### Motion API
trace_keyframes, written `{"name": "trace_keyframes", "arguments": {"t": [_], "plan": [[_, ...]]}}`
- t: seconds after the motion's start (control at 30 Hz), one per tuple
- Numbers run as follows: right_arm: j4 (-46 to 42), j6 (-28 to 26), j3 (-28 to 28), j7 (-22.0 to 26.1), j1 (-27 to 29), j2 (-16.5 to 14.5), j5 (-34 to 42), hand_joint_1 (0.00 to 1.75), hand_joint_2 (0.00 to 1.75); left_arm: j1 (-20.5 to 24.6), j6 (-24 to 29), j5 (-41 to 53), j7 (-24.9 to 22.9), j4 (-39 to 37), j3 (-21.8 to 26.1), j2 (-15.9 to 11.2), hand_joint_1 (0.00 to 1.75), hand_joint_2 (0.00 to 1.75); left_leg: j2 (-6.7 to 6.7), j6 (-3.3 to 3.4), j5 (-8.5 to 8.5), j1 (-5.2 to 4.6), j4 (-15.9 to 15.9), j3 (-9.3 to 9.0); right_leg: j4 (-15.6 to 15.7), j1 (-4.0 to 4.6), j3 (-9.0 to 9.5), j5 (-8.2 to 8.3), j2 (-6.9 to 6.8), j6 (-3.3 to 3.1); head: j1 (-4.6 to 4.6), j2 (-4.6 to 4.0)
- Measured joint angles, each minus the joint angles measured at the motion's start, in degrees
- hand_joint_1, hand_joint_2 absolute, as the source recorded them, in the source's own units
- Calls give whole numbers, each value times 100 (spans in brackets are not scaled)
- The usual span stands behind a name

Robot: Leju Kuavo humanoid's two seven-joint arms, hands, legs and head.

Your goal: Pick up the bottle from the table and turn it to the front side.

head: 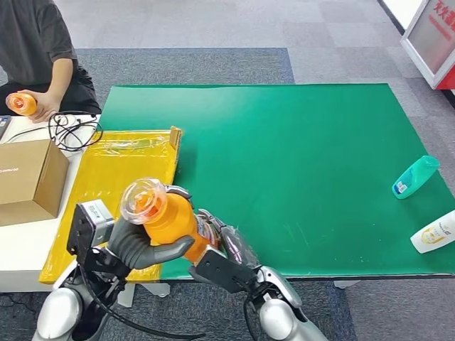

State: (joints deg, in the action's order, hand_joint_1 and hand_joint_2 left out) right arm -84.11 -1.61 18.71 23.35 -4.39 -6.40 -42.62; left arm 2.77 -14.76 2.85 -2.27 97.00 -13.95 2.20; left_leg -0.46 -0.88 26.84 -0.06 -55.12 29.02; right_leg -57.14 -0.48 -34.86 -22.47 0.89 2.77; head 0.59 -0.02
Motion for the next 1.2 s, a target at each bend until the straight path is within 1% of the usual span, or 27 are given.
{"name": "trace_keyframes", "arguments": {"t": [0.1, 0.37, 0.43, 0.5, 0.57, 0.7, 0.83, 0.9, 1.0, 1.07, 1.13, 1.2], "plan": [[0, -31, -76, -45, 33, 0, 16, 0, 175, 12, 45, 216, -51, 35, 29, 5, 175, 175, 0, 0, 0, 0, 0, 0, 0, 0, 0, 0, 0, 0, -1, 0], [-8, -78, -197, -84, 68, 0, 61, 0, 175, 40, 73, 413, -110, 86, 109, 0, 175, 175, 0, 0, 0, 0, 0, 0, 0, 0, 0, 0, 0, 0, 0, 0], [-49, -106, -269, -93, 111, 0, 115, 0, 175, 75, 88, 587, -178, 111, 194, -42, 175, 175, 0, 0, 0, 0, 0, 0, 0, 0, 0, 0, 0, 0, 1, 0], [-124, -140, -384, -97, 171, 0, 168, 0, 175, 132, 73, 798, -280, 157, 324, -168, 175, 175, 0, -1, 0, 1, 0, 0, 0, 0, 0, 0, 0, 0, 1, 0], [-202, -181, -535, -97, 229, 0, 221, 0, 175, 199, -21, 1097, -437, 203, 499, -403, 175, 175, 0, -3, -2, 2, 0, 0, -1, 0, 0, 0, 0, -1, 1, 0], [-375, -217, -896, -92, 359, 0, 307, 0, 175, 264, -377, 1643, -756, 229, 944, -1062, 175, 175, 1, -7, -4, 4, 1, -1, -8, 2, -4, 0, 3, -2, -1, 0], [-569, -204, -1240, -62, 491, 0, 315, 0, 175, 233, -705, 1889, -854, 216, 1429, -1729, 175, 175, 2, -8, -5, 4, 1, 0, -11, 5, -5, -1, 3, -3, -1, 0], [-636, -178, -1356, -38, 534, 0, 298, 0, 175, 212, -830, 1960, -876, 197, 1605, -1987, 175, 175, 2, -8, -4, 4, 1, 0, -11, 6, -5, -1, 3, -3, 0, 0], [-673, -129, -1454, 0, 558, -10, 244, 0, 175, 246, -1026, 2161, -920, 52, 1700, -2367, 175, 175, 1, -7, -4, 3, 1, 0, -10, 6, -6, -1, 3, -3, 0, 0], [-673, -96, -1484, 15, 559, -16, 205, 0, 175, 314, -1114, 2291, -834, -176, 1685, -2624, 175, 175, 2, -8, -5, 3, 1, -1, -10, 5, -6, -1, 4, -3, -1, 0], [-673, -86, -1494, 20, 559, -21, 196, 0, 175, 385, -1133, 2351, -742, -392, 1665, -2819, 175, 175, 2, -8, -5, 3, 0, -1, -10, 5, -6, 0, 4, -3, -1, 0], [-673, -82, -1498, 24, 559, -26, 196, 0, 175, 448, -1139, 2454, -695, -547, 1634, -2953, 175, 175, 2, -8, -5, 3, 0, -1, -10, 6, -7, 0, 3, -3, -2, 0]]}}
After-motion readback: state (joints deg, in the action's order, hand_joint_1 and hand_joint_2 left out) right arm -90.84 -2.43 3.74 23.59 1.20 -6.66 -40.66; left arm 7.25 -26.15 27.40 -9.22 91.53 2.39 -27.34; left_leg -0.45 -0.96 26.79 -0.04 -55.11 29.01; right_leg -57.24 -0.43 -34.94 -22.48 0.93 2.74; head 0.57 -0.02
